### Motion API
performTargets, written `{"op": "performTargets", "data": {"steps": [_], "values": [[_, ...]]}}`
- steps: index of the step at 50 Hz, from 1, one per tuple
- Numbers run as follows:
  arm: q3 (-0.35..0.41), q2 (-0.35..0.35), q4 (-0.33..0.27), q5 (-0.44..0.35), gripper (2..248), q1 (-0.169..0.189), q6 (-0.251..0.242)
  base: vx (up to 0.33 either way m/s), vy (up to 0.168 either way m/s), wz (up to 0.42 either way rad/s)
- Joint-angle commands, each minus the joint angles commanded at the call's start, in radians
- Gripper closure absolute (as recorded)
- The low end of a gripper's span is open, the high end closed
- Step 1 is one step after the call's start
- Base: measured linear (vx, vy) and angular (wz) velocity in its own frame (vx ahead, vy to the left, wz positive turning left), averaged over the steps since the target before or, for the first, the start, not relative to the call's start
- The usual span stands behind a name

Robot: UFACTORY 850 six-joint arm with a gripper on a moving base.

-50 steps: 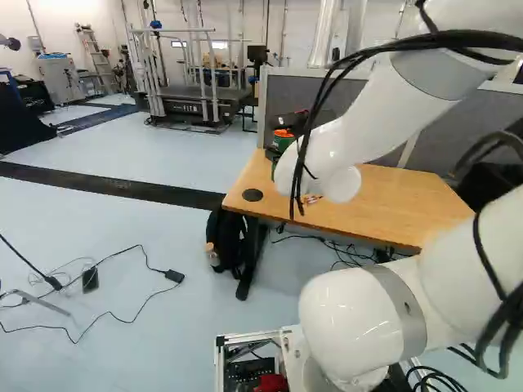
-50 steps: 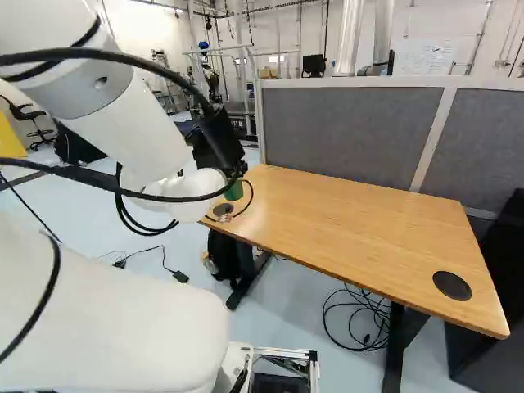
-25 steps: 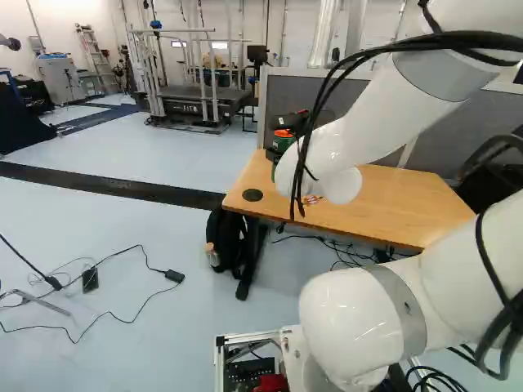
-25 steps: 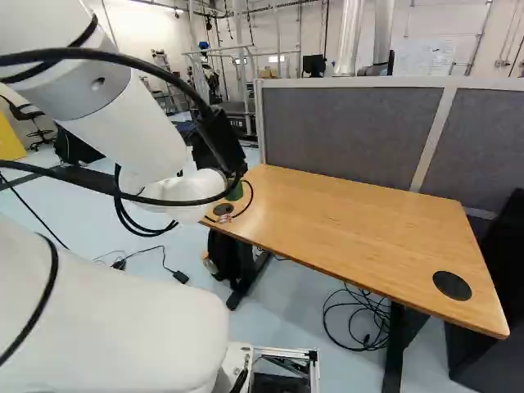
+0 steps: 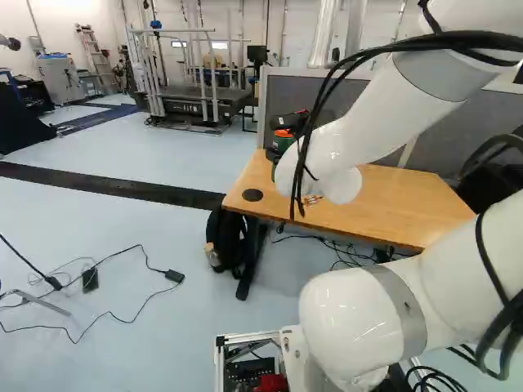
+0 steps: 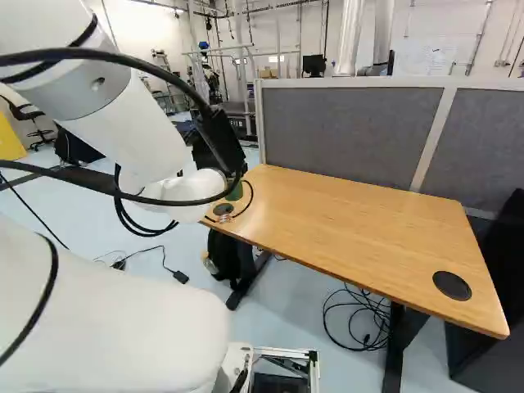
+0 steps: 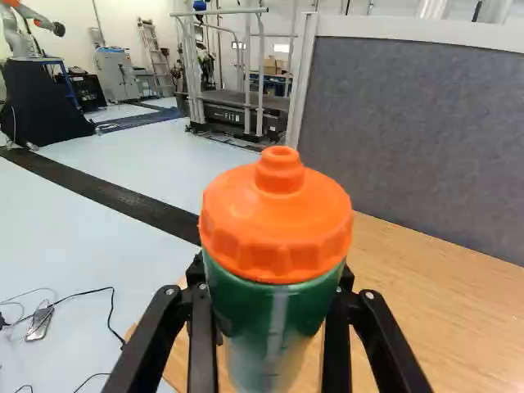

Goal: Pick up the green bottle from the table

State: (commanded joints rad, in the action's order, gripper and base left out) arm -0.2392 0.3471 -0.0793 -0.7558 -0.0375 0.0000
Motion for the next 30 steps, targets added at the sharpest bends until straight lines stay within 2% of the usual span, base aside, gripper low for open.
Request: {"op": "performTargets", "data": {"steps": [30], "values": [[0.066,-0.03,0.035,-0.051,136,0.016,0.0,0.0,0.0,0.0]]}}
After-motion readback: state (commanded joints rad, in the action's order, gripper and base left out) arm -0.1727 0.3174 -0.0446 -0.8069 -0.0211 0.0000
